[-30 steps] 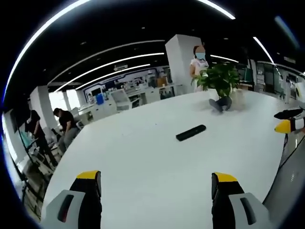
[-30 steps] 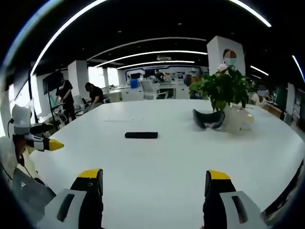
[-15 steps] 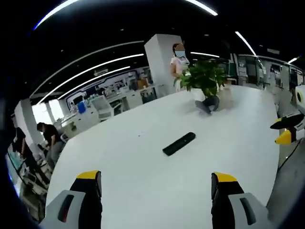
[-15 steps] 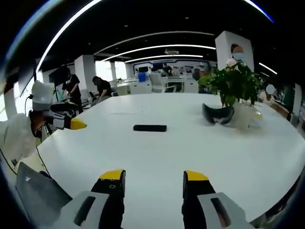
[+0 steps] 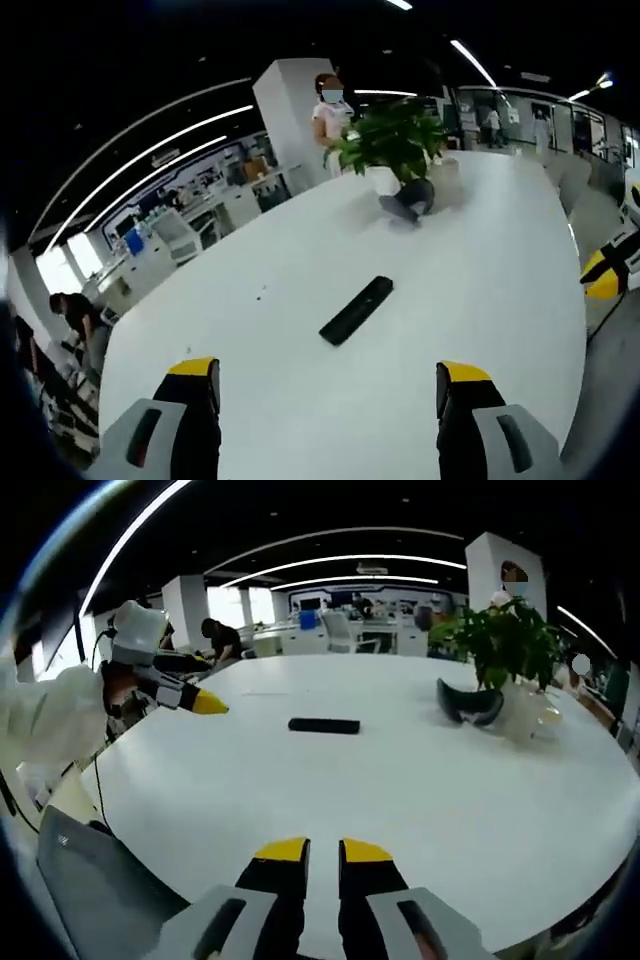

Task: Press the specified remote control buttons in sequence, fully releasing each button before pressing the next.

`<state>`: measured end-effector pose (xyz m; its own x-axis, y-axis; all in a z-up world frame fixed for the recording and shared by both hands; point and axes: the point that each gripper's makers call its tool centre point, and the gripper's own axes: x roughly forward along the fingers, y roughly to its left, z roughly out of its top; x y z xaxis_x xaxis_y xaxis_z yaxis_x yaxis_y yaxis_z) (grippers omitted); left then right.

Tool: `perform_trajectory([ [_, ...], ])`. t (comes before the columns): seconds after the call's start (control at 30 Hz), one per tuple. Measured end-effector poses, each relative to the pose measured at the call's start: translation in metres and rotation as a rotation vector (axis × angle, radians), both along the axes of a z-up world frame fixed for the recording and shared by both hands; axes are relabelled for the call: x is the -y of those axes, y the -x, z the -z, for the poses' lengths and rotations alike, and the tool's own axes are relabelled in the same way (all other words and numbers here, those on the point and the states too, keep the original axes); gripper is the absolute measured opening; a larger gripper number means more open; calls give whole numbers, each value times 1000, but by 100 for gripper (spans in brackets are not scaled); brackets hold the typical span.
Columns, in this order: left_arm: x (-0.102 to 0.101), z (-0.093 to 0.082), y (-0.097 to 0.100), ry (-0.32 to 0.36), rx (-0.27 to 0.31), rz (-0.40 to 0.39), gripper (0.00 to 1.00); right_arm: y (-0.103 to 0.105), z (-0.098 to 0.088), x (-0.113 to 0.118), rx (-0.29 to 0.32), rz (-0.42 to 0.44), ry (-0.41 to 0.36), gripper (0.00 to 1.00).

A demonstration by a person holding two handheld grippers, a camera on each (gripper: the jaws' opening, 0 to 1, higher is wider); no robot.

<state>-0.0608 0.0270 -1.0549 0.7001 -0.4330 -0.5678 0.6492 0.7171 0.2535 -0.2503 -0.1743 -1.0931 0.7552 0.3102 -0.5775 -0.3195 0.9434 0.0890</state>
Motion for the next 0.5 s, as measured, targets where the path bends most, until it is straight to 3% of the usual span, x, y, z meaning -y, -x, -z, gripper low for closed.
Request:
perform_trajectory([
  [0.2,14,10,-23,-41,-24,64,90,2,4,1,-27,-5,18,0],
  [0.5,34,24,-56,-109,-63,171,80,5,12,1,-76,-12,48,0],
])
